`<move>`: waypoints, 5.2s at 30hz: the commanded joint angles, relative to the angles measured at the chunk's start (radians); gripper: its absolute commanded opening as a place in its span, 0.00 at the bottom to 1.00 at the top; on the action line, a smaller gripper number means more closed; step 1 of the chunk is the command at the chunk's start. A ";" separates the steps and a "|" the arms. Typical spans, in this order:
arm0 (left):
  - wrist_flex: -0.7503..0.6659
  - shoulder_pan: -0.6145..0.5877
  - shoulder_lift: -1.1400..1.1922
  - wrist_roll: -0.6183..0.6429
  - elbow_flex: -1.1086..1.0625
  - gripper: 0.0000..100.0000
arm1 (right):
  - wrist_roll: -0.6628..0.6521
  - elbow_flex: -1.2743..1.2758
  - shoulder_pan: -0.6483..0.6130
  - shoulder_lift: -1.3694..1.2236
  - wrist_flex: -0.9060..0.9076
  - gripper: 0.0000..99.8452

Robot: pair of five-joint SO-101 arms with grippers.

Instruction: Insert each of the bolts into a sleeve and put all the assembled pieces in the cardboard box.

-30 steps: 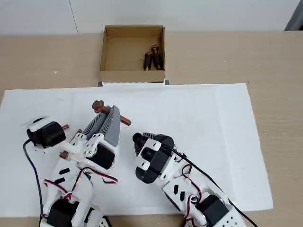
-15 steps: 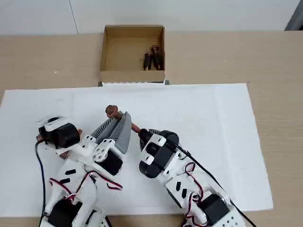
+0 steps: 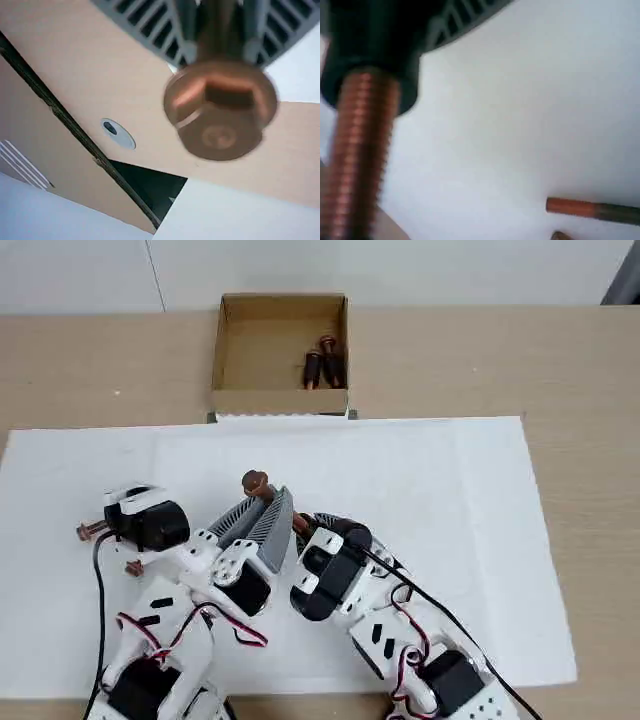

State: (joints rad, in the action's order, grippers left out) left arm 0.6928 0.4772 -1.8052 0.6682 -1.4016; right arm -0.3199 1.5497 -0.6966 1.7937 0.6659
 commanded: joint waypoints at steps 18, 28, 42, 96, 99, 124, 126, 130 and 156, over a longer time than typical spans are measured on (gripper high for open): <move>-0.046 0.029 -0.011 -0.029 -0.064 0.01 | -0.012 -0.054 0.004 0.019 -0.024 0.00; 0.021 0.123 -0.011 -0.031 -0.091 0.01 | -0.012 -0.048 0.005 0.019 -0.024 0.00; 0.173 0.129 -0.011 -0.193 -0.105 0.10 | -0.008 -0.035 0.005 0.019 -0.024 0.00; 0.181 -0.483 -0.009 -0.574 -0.280 0.00 | 0.440 -0.336 0.311 -0.272 0.073 0.00; 0.181 -0.483 -0.009 -0.574 -0.280 0.00 | 0.453 -0.482 0.315 -0.489 0.035 0.00; 0.195 -0.483 -0.011 -0.571 -0.280 0.00 | 0.129 -1.964 0.334 -2.149 -0.110 0.00; 0.195 -0.483 -0.011 -0.571 -0.280 0.00 | 0.060 -2.082 0.331 -2.264 -0.108 0.00; 0.195 -0.483 -0.011 -0.571 -0.280 0.00 | -0.063 -2.294 0.320 -2.471 -0.108 0.00; 0.195 -0.483 -0.011 -0.571 -0.280 0.00 | -0.150 -2.512 0.259 -2.606 0.005 0.00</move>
State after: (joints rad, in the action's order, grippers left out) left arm 0.8830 -0.0031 -1.8082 0.1005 -1.6855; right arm -0.4641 -0.8884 -0.4526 -0.9329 0.6168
